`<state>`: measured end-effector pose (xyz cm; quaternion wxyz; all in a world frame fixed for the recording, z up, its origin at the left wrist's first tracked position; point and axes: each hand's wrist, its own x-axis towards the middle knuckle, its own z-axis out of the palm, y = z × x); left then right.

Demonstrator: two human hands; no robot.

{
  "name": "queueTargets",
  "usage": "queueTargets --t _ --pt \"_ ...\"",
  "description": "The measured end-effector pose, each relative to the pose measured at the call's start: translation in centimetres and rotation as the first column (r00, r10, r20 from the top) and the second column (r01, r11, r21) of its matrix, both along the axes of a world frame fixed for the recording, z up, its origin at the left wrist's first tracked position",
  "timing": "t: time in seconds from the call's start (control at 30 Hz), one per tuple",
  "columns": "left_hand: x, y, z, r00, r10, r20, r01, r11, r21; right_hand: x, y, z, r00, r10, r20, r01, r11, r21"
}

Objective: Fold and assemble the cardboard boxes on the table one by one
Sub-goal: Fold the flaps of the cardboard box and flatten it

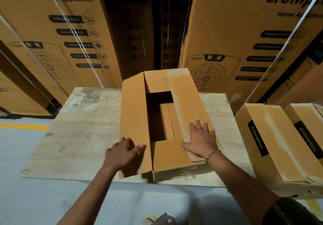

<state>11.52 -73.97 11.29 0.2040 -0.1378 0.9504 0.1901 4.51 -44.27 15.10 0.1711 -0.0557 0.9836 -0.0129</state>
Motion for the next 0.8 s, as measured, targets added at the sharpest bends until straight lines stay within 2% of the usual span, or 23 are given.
queueTargets --t 0.07,0.13,0.2,0.23,0.27,0.37,0.47,0.53,0.6,0.63,0.67,0.7,0.73,0.77,0.8 --pt "-0.4 2.7 -1.9 0.99 0.142 0.013 -0.141 0.969 0.203 -0.2 0.8 2.1 0.999 -0.02 0.025 0.023 0.993 -0.119" --pt "-0.6 4.7 -3.0 0.963 0.268 0.007 -0.251 0.89 0.382 -0.5 3.0 4.4 0.997 -0.072 0.026 0.077 0.943 -0.323" --pt "-0.6 6.0 -3.1 0.939 0.343 -0.015 -0.299 0.838 0.457 -0.6 6.0 6.6 0.983 -0.18 -0.04 0.134 0.846 -0.516" --pt "-0.7 6.2 -3.3 0.933 0.359 -0.028 -0.307 0.835 0.457 -0.8 7.7 7.4 0.966 -0.237 -0.1 0.144 0.821 -0.552" --pt "-0.6 6.5 -3.3 0.934 0.355 -0.052 -0.298 0.848 0.438 -1.0 9.4 7.9 0.945 -0.272 -0.182 0.142 0.842 -0.52" --pt "-0.2 6.7 -3.4 0.941 0.304 -0.148 -0.247 0.916 0.315 -1.8 13.9 7.8 0.899 -0.2 -0.39 0.125 0.97 -0.209" --pt "0.2 7.6 -3.1 0.925 0.289 -0.245 -0.245 0.95 0.195 -2.4 16.4 4.9 0.906 -0.095 -0.412 0.107 0.994 0.005" --pt "0.5 8.2 -3.0 0.896 0.301 -0.327 -0.266 0.953 0.147 -2.3 16.7 2.8 0.921 -0.084 -0.381 0.126 0.988 0.086" --pt "0.8 8.8 -2.3 0.864 0.277 -0.421 -0.264 0.96 0.089 -1.9 16.1 0.4 0.949 -0.106 -0.296 0.14 0.985 0.096" --pt "0.8 8.8 -2.4 0.857 0.246 -0.452 -0.25 0.967 0.054 -1.6 15.7 -0.9 0.968 -0.137 -0.209 0.147 0.988 0.034" --pt "0.9 9.0 -2.1 0.861 0.218 -0.459 -0.232 0.972 0.027 -1.4 15.4 -2.4 0.977 -0.192 -0.089 0.183 0.979 -0.094" --pt "0.9 9.1 -1.8 0.873 0.195 -0.447 -0.209 0.978 0.018 -1.2 14.9 -3.4 0.963 -0.255 0.09 0.27 0.927 -0.26" --pt "0.9 9.1 -1.3 0.892 0.16 -0.423 -0.179 0.984 -0.004 -1.1 14.3 -4.2 0.919 -0.288 0.27 0.379 0.837 -0.395" --pt "0.8 9.1 -1.0 0.911 0.103 -0.4 -0.133 0.99 -0.046 -1.1 13.9 -4.8 0.875 -0.309 0.374 0.468 0.741 -0.482" --pt "0.5 9.2 -0.7 0.928 0.021 -0.372 -0.069 0.991 -0.116 -1.3 13.6 -5.2 0.852 -0.322 0.413 0.512 0.677 -0.528"
